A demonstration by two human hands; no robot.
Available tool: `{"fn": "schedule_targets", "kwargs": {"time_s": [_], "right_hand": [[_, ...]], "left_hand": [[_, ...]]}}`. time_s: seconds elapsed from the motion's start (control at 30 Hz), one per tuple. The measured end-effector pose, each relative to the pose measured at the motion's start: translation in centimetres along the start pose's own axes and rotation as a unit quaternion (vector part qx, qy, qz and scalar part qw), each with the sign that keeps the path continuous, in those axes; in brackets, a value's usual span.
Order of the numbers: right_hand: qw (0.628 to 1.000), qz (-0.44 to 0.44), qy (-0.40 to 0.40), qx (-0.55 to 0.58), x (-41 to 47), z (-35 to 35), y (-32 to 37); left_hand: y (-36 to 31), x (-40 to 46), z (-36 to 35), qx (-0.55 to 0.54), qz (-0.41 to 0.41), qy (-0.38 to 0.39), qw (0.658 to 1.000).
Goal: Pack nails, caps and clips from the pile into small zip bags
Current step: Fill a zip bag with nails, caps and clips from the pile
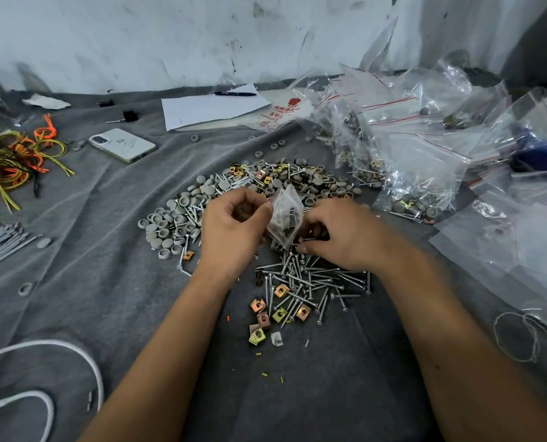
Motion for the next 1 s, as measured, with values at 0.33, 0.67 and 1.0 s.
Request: {"fn": "schedule_targets", "kwargs": {"time_s": [0.33, 0.67, 1.0], "right_hand": [[0.990, 0.074, -0.022, 0.114, -0.9, 1.1, 0.4], [0.931, 0.155, -0.172, 0.282, -1.6, 3.5, 0.7], [0.946, 0.205, -0.177, 0.176, -2.0, 3.3, 2.2]], "left_hand": [[0.2, 0.1, 0.1, -0.003, 0.004, -0.001, 1.000], [-0.5, -0.2, 0.2, 0.016, -0.009, -0.009, 1.000], [-1.5, -0.7, -0.4, 0.018, -0.039, 0.017, 0.999]]}}
Point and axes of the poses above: each hand's wrist, its own x-axis towards the middle knuckle, its own z-axis out of the back of the hand, y = z × x, the point moved 6 cm from there along x, towards the middle knuckle, and after that the axes turned 13 degrees about x, right-handed, at the moved point
